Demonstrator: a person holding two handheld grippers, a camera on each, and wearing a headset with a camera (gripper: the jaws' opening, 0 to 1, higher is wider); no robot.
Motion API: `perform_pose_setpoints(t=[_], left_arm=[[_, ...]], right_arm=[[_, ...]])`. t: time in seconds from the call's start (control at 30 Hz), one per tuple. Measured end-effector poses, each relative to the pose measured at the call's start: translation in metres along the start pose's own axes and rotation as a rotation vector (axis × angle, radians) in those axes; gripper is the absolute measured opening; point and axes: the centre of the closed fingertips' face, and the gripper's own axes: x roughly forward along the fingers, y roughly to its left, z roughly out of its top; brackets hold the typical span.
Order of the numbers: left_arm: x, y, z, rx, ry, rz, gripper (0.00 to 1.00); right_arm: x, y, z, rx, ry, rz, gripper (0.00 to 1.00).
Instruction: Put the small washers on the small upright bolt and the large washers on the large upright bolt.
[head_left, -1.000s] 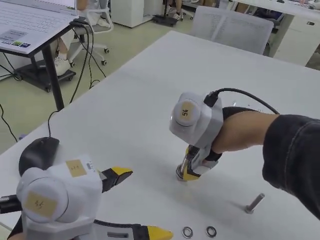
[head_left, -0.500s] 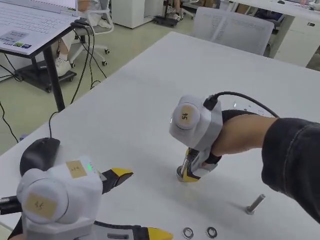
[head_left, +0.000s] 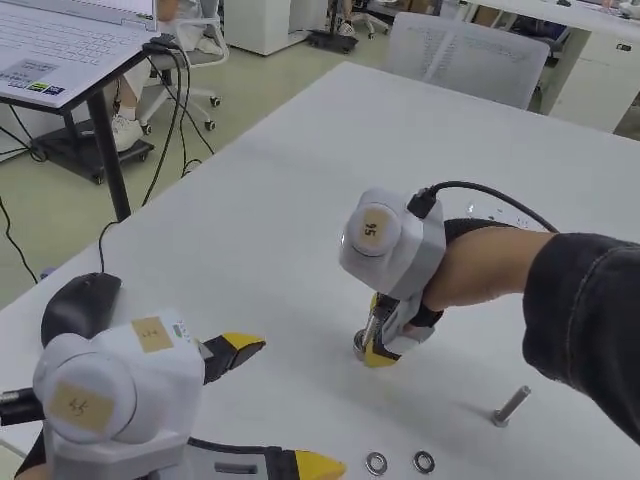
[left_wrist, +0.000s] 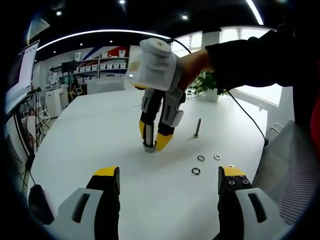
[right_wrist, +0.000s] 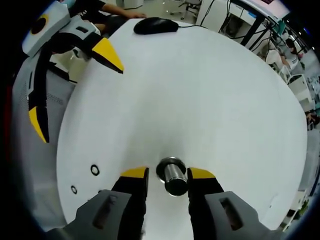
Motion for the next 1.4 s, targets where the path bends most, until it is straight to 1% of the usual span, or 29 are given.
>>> perform_pose_setpoints(t=[0.3, 0.5, 0.7, 0.8, 0.9, 1.1, 1.4], left_arm=[[0.001, -0.001, -0.001, 0.0, 0.0, -0.003, 0.8], [0.001, -0.001, 0.0, 0.001, -0.002, -0.005, 0.8], [0.003, -0.002, 0.0, 0.005, -0.001, -0.012, 0.8], [0.003, -0.002, 0.0, 0.008, 0.0, -0.014, 0.8], [0.003, -0.002, 0.002, 0.008, -0.004, -0.014, 0.8], [0.004, -0.005, 0.002, 0.014, -0.001, -0.022, 0.8], [0.003, -0.006, 0.004, 0.019, -0.003, -0.022, 0.8]], right_arm=[[-0.001, 0.001, 0.001, 0.005, -0.012, 0.003, 0.43], [-0.004, -0.001, 0.0, 0.015, -0.021, -0.002, 0.46], [-0.007, -0.002, -0.004, 0.032, -0.017, -0.006, 0.47], [-0.008, -0.001, -0.008, 0.042, -0.011, 0.0, 0.47], [-0.011, 0.0, -0.01, 0.045, -0.011, -0.005, 0.47], [-0.016, -0.001, -0.014, 0.055, -0.011, -0.015, 0.47], [-0.024, 0.0, -0.019, 0.069, -0.014, -0.024, 0.47]])
